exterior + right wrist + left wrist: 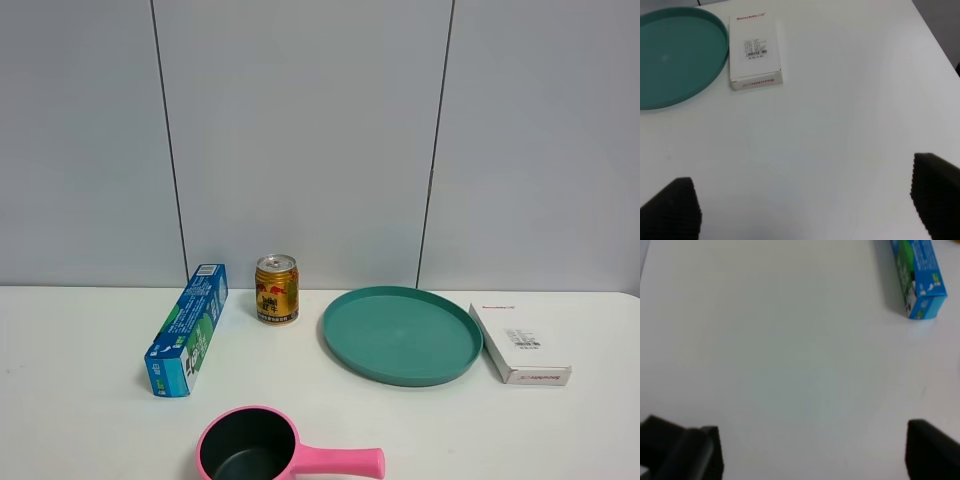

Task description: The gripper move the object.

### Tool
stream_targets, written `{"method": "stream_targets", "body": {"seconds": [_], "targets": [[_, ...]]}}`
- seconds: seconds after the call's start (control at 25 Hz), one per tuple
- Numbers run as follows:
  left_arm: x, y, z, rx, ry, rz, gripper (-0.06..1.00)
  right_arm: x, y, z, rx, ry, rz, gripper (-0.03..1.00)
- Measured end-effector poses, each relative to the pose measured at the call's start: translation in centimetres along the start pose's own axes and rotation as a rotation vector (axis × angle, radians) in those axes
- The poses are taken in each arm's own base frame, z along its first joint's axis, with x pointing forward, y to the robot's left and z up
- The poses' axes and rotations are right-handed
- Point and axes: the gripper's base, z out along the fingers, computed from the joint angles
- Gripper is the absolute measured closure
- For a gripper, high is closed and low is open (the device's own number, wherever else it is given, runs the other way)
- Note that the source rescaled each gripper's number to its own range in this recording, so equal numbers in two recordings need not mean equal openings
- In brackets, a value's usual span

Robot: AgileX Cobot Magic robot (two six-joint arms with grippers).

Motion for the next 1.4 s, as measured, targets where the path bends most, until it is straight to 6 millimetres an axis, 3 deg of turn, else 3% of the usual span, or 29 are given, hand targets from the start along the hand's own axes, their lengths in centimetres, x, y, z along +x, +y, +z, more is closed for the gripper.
{"method": "stream_targets", "body": {"seconds": [0.24, 0.44, 0.72, 1.08, 1.4], "targets": [[0.3, -0.4, -0.2, 0.008, -0.023, 0.102, 0.18, 0.0, 0.0, 0.0, 0.000, 0.000, 0.000, -0.03], [1.5, -1.5, 0.9, 0.000, 0.035, 0.156, 0.18, 0.0, 0.0, 0.0, 0.000, 0.000, 0.000, -0.03], [4.0, -1.9, 3.0, -0.110, 0.018, -0.029, 0.18, 0.0, 0.0, 0.0, 0.000, 0.000, 0.000, -0.03], [6.1, -2.4, 1.0, -0.167, -0.148, -0.067, 0.18, 0.0, 0.0, 0.0, 0.000, 0.000, 0.000, -0.03], [6.2, -2.5, 0.9, -0.170, -0.159, -0.068, 0.18, 0.0, 0.0, 0.0, 0.000, 0.000, 0.000, -0.03]]}}
